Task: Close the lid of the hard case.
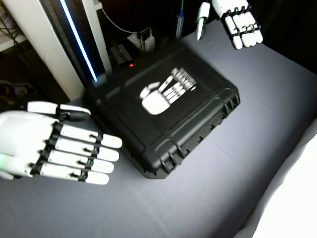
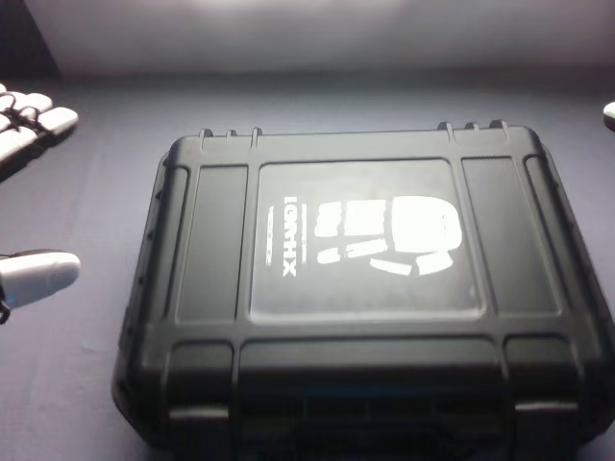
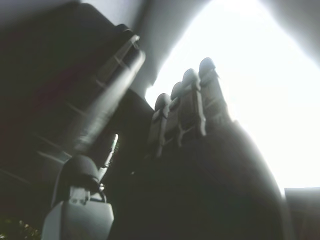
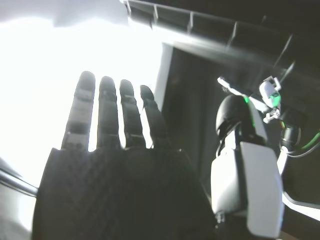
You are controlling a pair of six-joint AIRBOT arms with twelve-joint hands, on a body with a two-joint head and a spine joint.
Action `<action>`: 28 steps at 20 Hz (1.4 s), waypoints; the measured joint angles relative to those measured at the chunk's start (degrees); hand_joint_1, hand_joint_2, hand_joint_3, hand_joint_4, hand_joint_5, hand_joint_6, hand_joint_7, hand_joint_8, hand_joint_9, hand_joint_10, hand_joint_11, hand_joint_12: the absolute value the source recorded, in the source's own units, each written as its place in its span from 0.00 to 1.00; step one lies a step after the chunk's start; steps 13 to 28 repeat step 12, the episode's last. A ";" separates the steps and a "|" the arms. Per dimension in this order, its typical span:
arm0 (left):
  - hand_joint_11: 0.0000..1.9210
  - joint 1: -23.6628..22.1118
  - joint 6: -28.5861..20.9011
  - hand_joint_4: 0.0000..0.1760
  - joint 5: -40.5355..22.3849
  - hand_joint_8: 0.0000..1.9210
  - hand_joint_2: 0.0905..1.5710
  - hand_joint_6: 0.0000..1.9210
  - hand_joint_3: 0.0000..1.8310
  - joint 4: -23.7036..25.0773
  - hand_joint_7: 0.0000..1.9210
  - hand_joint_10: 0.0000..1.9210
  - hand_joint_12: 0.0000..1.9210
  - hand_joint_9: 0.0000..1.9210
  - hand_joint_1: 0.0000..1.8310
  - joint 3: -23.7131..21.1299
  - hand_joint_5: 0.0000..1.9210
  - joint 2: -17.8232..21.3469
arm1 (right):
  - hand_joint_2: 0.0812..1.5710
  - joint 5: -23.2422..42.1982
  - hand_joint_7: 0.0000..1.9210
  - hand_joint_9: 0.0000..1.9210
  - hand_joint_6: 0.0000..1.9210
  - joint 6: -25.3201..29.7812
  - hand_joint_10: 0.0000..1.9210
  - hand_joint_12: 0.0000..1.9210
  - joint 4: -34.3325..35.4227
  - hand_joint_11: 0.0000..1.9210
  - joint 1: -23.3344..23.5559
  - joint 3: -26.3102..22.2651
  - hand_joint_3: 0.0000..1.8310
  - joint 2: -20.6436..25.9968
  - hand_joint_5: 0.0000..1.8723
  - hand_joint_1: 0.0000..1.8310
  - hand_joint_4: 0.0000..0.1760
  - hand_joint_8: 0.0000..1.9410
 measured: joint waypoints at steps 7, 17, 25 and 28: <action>0.04 -1.99 -1.55 0.00 -5.27 0.01 0.71 0.01 0.00 -0.72 0.03 0.00 0.02 0.03 0.00 1.44 0.03 -3.76 | 0.81 7.69 0.02 0.00 0.00 -0.11 0.00 0.01 1.57 0.01 0.00 -0.04 0.00 -0.37 0.02 0.18 0.00 0.00; 0.00 -4.28 -5.31 0.12 -11.28 0.00 0.76 0.00 0.01 0.13 0.00 0.00 0.00 0.00 0.02 2.54 0.00 -6.62 | 0.75 16.20 0.06 0.07 0.00 -0.17 0.00 0.06 3.61 0.08 0.00 -0.79 0.00 -1.55 0.07 0.27 0.00 0.00; 0.00 -4.28 -5.31 0.12 -11.28 0.00 0.76 0.00 0.01 0.13 0.00 0.00 0.00 0.00 0.02 2.54 0.00 -6.62 | 0.75 16.20 0.06 0.07 0.00 -0.17 0.00 0.06 3.61 0.08 0.00 -0.79 0.00 -1.55 0.07 0.27 0.00 0.00; 0.00 -4.28 -5.31 0.12 -11.28 0.00 0.76 0.00 0.01 0.13 0.00 0.00 0.00 0.00 0.02 2.54 0.00 -6.62 | 0.75 16.20 0.06 0.07 0.00 -0.17 0.00 0.06 3.61 0.08 0.00 -0.79 0.00 -1.55 0.07 0.27 0.00 0.00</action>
